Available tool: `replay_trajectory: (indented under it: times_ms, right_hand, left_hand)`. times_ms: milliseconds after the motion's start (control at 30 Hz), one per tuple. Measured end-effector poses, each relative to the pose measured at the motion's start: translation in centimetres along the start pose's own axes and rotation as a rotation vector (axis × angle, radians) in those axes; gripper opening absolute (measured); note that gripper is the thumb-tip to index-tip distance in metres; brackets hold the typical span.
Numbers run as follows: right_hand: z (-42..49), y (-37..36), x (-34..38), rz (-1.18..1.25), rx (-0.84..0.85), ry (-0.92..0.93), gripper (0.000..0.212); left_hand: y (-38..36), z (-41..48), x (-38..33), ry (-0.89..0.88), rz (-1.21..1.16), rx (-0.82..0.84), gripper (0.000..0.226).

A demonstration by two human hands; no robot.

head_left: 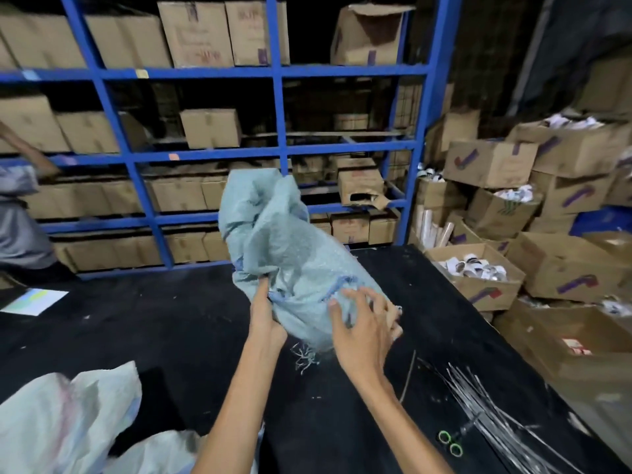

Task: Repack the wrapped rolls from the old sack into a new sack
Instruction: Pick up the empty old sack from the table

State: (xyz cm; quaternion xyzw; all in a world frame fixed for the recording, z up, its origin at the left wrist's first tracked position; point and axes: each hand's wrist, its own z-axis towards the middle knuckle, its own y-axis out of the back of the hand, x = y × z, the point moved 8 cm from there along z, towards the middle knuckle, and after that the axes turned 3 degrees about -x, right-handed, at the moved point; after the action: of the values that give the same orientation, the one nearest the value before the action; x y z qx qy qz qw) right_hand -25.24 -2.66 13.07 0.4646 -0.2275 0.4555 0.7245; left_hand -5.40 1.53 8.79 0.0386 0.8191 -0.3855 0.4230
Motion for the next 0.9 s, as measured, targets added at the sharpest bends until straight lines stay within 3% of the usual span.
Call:
replay_trajectory:
  times_ms: [67, 133, 200, 233, 267, 333, 433, 500, 633, 700, 767, 833, 900]
  right_hand:
    - [0.3, -0.6, -1.2, 0.008, 0.124, -0.187, 0.034]
    - [0.4, -2.5, -2.0, 0.403, 0.31, -0.379, 0.059]
    - [0.7, -3.3, -2.2, 0.782, 0.325, -0.617, 0.085]
    - [1.1, -3.4, -2.5, 0.89, 0.337, -0.697, 0.086]
    - [1.7, -3.4, -2.4, 0.989, 0.376, -0.739, 0.071]
    - [2.8, -3.3, -1.0, 1.15, 0.518, -0.718, 0.054]
    - [4.0, -4.1, -0.6, 1.118, 0.621, -0.658, 0.089]
    - [4.4, -5.0, -0.2, 1.041, 0.616, -0.601, 0.08]
    - [5.0, -5.5, -2.0, 0.82, 0.366, -0.691, 0.022]
    - [5.4, -6.3, -3.6, 0.796, 0.256, -0.775, 0.02]
    - [6.2, -7.0, -5.4, 0.808, 0.171, -0.849, 0.017]
    - [7.2, -6.9, -7.1, 0.781, 0.059, -0.882, 0.015]
    - [8.1, -6.5, -8.7, 0.69, 0.004, -0.86, 0.014]
  left_hand:
    - [-0.9, -0.9, 0.5, 0.028, -0.107, 0.076, 0.041]
    - [-1.2, -1.1, 1.0, 0.038, -0.185, 0.099, 0.042]
    - [-1.1, -0.8, 1.5, 0.033, -0.252, 0.093, 0.042]
    - [-1.4, -1.0, 1.9, 0.061, -0.269, 0.12, 0.042]
    - [-1.5, -1.0, 2.4, 0.091, -0.261, 0.147, 0.045]
    - [-0.8, -1.6, 4.0, 0.188, -0.066, 0.12, 0.054]
    - [0.1, -1.5, 6.3, 0.352, 0.162, 0.108, 0.062]
    - [-0.4, -0.3, 6.5, 0.347, 0.309, 0.155, 0.06]
    - [0.6, 5.6, 4.7, 0.102, 0.504, 0.019, 0.047]
    - [0.2, 4.8, 3.5, 0.061, 0.601, 0.075, 0.044]
    - [-0.5, 2.4, 1.9, -0.041, 0.541, 0.088, 0.035]
    - [0.0, 0.3, -1.2, -0.338, 0.451, -0.081, 0.038]
    - [-1.4, -3.7, -5.0, -0.805, 0.568, -0.1, 0.06]
